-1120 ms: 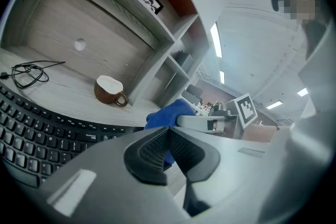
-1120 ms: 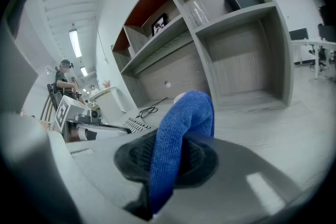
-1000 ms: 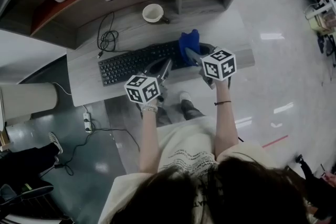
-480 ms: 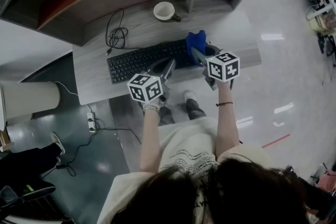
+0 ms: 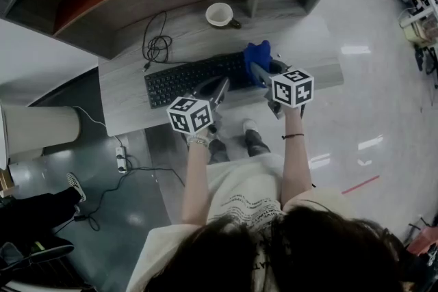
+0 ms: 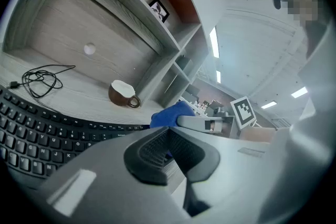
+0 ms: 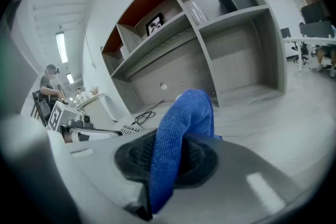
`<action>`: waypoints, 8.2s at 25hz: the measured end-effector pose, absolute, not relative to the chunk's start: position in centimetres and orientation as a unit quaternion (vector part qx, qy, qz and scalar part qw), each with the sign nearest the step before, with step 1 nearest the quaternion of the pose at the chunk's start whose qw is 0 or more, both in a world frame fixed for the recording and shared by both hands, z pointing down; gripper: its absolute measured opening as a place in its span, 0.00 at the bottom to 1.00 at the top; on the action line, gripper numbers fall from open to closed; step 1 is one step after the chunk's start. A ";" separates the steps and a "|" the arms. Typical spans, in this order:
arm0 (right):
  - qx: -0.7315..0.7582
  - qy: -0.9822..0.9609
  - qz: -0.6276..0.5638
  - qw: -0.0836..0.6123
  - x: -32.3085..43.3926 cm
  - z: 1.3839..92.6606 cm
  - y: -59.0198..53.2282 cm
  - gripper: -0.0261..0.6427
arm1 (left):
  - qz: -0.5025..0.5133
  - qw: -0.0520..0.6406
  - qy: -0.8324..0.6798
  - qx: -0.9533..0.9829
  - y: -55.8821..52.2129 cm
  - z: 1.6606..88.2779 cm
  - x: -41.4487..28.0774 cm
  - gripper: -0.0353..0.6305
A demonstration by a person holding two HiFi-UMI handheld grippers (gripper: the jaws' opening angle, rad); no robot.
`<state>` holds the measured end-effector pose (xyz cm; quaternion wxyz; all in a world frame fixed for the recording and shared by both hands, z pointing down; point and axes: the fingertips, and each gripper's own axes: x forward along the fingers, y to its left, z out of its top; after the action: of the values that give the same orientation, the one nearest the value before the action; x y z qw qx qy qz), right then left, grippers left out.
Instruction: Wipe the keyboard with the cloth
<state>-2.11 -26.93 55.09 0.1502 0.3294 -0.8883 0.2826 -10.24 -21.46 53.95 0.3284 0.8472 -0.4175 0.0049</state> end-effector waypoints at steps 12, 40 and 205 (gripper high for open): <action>0.321 -0.891 0.284 0.149 -4.4 55.3 -26.3 0.13 | 0.008 0.330 -0.420 0.846 -21.0 54.2 -12.3 0.06; 0.333 -0.886 0.287 0.145 -8.2 55.6 -24.7 0.13 | 0.012 0.330 -0.410 0.850 -19.9 54.5 -16.6 0.06; -0.002 -0.973 0.225 0.051 -35.2 46.9 -15.9 0.13 | -0.082 0.224 -0.649 0.722 -9.4 48.2 -39.9 0.06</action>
<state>-35.23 -15.87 46.93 0.0511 -0.0017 -0.9729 0.2254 -39.89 -9.44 48.17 0.2239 0.7225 -0.6489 -0.0823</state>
